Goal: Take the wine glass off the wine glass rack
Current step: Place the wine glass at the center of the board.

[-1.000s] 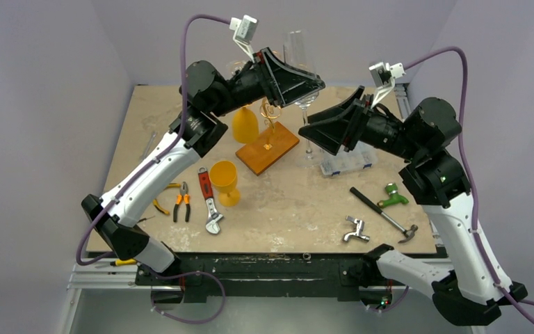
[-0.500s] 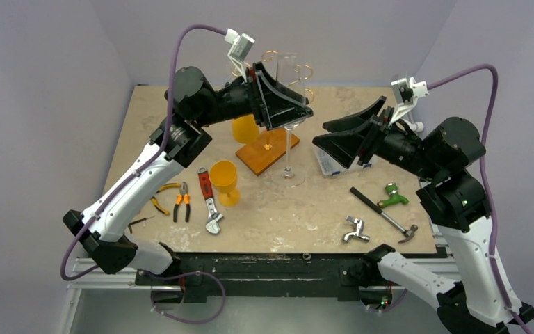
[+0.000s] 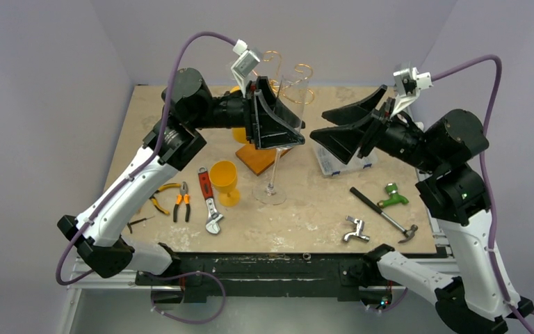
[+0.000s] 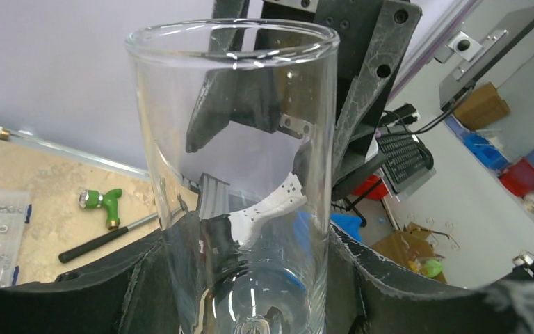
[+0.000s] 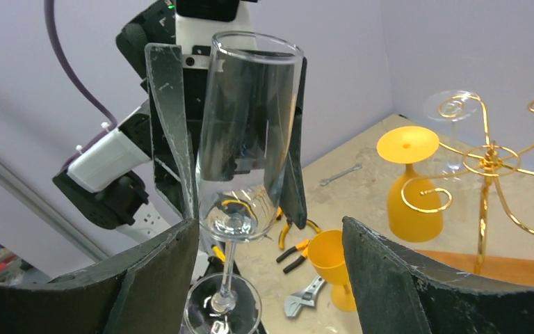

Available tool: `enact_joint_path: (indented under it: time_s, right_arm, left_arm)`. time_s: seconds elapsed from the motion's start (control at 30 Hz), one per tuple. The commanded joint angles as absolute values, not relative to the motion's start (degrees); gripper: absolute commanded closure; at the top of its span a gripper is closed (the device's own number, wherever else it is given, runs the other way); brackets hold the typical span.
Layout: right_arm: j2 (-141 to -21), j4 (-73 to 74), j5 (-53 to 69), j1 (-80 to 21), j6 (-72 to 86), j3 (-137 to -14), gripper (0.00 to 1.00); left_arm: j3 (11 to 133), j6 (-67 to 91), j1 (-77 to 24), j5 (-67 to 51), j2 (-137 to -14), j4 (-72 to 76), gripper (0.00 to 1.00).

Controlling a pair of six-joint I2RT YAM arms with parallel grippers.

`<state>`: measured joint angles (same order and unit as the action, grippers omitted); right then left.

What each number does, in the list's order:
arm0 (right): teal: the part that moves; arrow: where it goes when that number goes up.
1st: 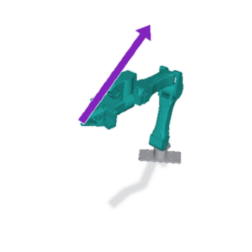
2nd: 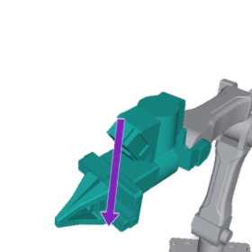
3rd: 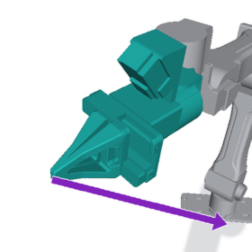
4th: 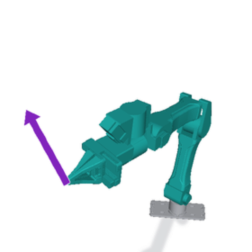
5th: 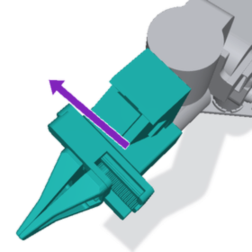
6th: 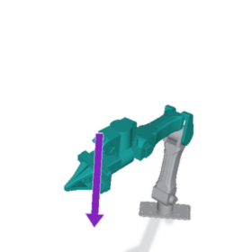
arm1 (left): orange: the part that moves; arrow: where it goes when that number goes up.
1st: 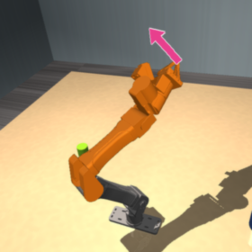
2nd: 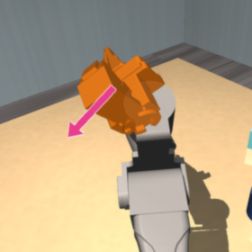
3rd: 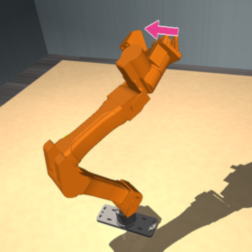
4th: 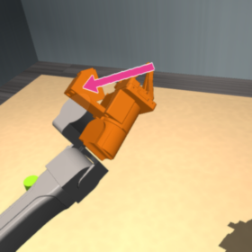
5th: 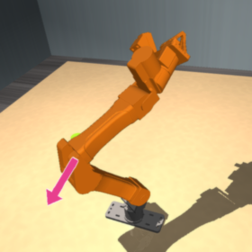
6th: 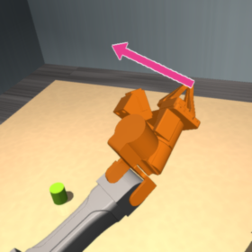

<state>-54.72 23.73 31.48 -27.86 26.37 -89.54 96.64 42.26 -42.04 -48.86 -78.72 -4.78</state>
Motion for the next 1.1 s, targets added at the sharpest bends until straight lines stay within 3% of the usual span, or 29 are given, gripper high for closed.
enact_joint_path:
  time_s: [0.0,0.5,1.07]
  right_arm:
    - [-57.11,16.86,35.01,-27.90,28.46,-92.55,0.25]
    - [-61.37,2.65,40.73,-27.95,38.44,-93.23,0.20]
    - [-63.18,2.38,45.23,-27.99,40.91,-94.28,0.19]
  left_arm:
    - [95.85,43.76,-42.34,-52.37,-77.11,0.71,1.00]
    - [97.03,43.21,-42.93,-53.17,-78.05,0.92,1.00]
    - [101.06,40.41,-43.66,-57.55,-80.43,-5.41,1.00]
